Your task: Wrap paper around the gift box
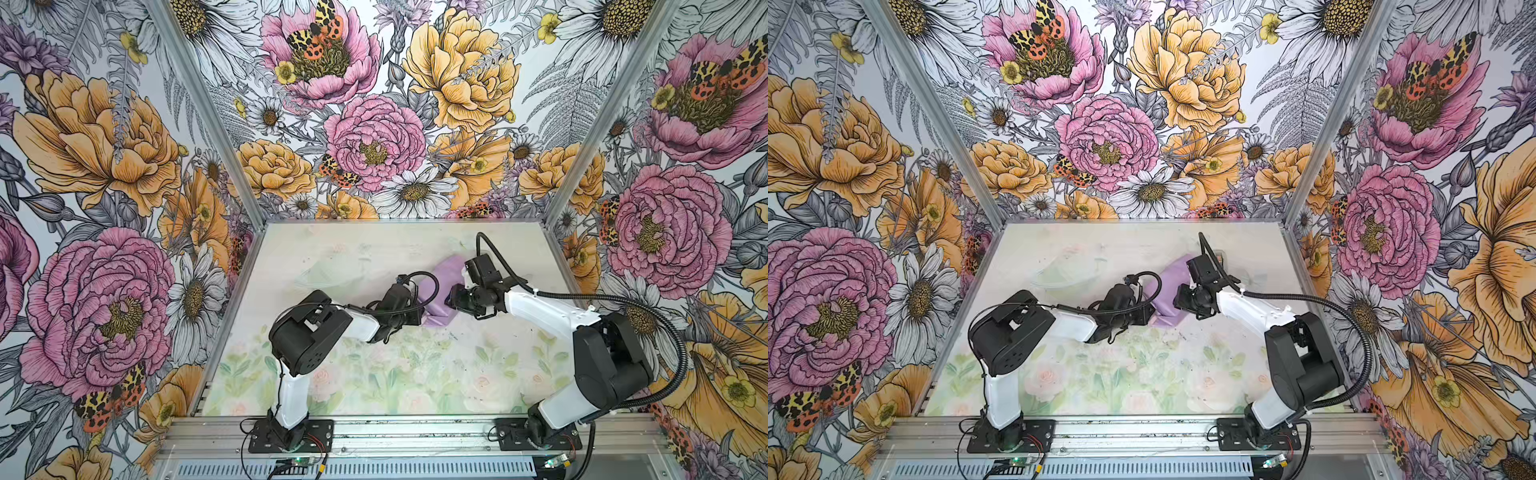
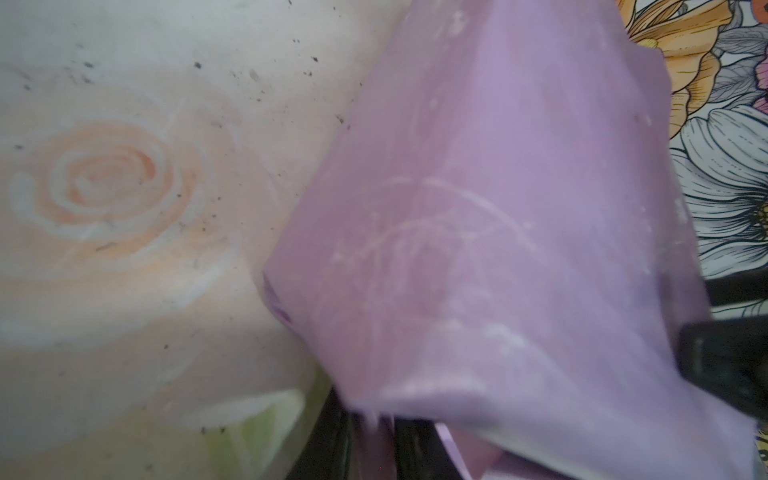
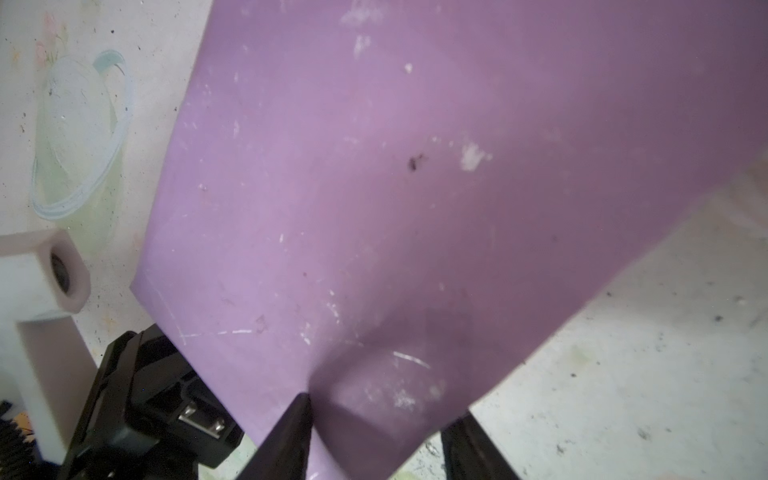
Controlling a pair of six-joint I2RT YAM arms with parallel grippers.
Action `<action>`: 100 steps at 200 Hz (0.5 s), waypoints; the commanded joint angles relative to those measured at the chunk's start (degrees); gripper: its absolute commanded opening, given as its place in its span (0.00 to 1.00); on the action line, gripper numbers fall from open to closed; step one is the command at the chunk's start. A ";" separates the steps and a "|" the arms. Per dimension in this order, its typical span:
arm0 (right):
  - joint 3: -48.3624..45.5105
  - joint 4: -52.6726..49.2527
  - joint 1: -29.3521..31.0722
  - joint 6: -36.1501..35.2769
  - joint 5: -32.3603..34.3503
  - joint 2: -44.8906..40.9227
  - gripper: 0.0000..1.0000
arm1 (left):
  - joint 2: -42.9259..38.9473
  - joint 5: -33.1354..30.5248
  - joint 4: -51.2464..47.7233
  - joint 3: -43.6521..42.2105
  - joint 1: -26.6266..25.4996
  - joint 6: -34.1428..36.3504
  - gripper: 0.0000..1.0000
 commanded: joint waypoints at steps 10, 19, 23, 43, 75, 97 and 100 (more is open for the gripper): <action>-1.20 -0.43 0.15 -0.92 0.21 -0.35 0.51 | -1.92 0.32 -6.98 -2.00 -0.55 -0.23 0.18; -1.14 -0.43 0.15 -0.93 0.26 -0.22 0.51 | -3.03 0.07 -9.33 -1.92 -0.69 0.26 0.18; -1.12 -0.43 0.15 -0.90 0.30 -0.22 0.51 | -3.46 -0.03 -10.38 -1.87 -0.72 0.49 0.18; -1.12 -0.43 0.15 -0.90 0.29 -0.35 0.51 | -4.63 0.56 -13.62 -1.95 -0.86 0.90 0.18; -0.96 -0.35 0.16 -0.93 0.30 -0.36 0.51 | -4.05 1.63 -16.33 -1.20 -1.11 1.87 0.17; -1.09 -0.40 0.15 -1.03 0.23 -0.19 0.51 | -3.95 1.50 -18.90 0.08 -1.46 3.28 0.17; -1.11 -0.39 0.15 -1.02 0.21 -0.18 0.51 | -4.02 1.36 -19.49 0.36 -1.54 3.59 0.17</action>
